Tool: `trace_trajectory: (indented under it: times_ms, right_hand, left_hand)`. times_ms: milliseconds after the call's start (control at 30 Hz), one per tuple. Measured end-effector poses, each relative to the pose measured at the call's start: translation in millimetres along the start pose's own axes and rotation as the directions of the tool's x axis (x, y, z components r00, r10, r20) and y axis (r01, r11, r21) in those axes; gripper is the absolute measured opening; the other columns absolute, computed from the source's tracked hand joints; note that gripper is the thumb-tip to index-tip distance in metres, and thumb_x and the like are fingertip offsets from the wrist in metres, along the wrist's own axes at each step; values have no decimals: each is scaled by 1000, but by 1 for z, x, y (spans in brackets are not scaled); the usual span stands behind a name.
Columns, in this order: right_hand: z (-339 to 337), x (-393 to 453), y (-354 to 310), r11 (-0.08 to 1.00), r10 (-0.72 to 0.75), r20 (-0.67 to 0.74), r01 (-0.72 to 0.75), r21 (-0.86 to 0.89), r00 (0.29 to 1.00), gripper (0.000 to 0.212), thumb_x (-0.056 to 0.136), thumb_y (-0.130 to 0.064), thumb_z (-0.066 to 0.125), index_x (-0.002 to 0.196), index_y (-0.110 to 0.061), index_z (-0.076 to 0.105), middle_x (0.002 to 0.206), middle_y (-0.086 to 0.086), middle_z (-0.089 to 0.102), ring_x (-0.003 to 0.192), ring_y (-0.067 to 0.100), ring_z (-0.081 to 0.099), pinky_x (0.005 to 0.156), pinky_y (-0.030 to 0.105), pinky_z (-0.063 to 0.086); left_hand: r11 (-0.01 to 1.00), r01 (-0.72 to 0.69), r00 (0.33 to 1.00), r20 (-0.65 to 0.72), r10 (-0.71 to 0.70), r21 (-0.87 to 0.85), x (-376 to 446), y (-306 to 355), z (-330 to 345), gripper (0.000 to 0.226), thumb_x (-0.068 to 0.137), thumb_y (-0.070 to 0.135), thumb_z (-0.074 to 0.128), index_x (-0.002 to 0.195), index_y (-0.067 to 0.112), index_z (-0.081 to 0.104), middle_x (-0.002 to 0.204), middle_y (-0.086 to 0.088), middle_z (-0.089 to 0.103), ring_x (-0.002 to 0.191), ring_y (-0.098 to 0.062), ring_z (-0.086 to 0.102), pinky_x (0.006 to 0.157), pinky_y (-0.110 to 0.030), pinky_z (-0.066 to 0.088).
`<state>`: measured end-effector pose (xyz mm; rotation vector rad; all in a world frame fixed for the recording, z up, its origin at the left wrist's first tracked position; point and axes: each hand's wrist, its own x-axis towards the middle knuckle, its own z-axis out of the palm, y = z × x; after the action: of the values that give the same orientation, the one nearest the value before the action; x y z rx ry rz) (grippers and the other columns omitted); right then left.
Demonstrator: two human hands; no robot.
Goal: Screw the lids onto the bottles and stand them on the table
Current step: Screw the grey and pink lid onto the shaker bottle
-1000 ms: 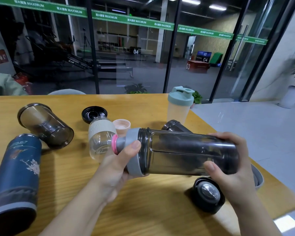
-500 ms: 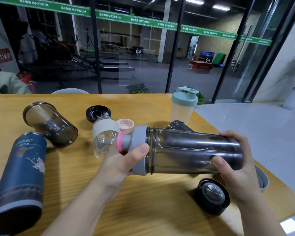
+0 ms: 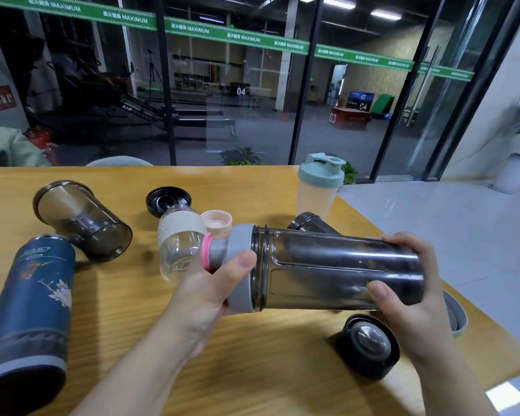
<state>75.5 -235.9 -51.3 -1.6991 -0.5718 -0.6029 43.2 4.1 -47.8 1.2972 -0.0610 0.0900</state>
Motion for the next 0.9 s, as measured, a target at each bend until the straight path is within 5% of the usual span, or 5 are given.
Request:
trace_trajectory:
  times_ms: [100, 433, 700, 900]
  right_hand:
    - [1, 0, 0, 1000, -3, 11, 3, 6, 1000, 46, 61, -39, 66, 103, -51, 52, 107, -16, 58, 100, 5, 58, 86, 18, 47]
    - [-3, 4, -7, 995, -92, 38, 90, 51, 995, 49, 63, -31, 66, 105, -52, 53, 108, -25, 59, 102, -3, 58, 87, 11, 44]
    - [1, 2, -1, 998, -46, 12, 45, 35, 999, 45, 63, -37, 66, 104, -52, 52, 107, -22, 59, 102, 1, 58, 87, 13, 44]
    - [-4, 5, -1, 994, 102, 12, -102, 38, 995, 42, 60, -46, 67, 99, -52, 54, 100, -19, 59, 86, 7, 60, 76, 22, 48]
  left_hand:
    - [1000, 19, 1000, 7, -19, -21, -1, 2, 0, 70, 45, 46, 73, 108, 17, 66, 90, -7, 75, 77, -19, 71, 60, -43, 58]
    - [999, -3, 997, 72, 0, 43, -2, 3, -1, 66, 50, 45, 72, 112, 21, 66, 100, -12, 73, 87, -24, 70, 65, -44, 56]
    - [999, -19, 1000, -13, 19, 26, -2, 1, 2, 62, 49, 45, 73, 106, 20, 69, 99, -9, 74, 90, -24, 71, 78, -57, 52]
    - [1000, 17, 998, 62, -17, 5, 2, -2, -3, 121, 24, 62, 88, 133, 41, 43, 116, 3, 68, 101, -25, 68, 77, -55, 55]
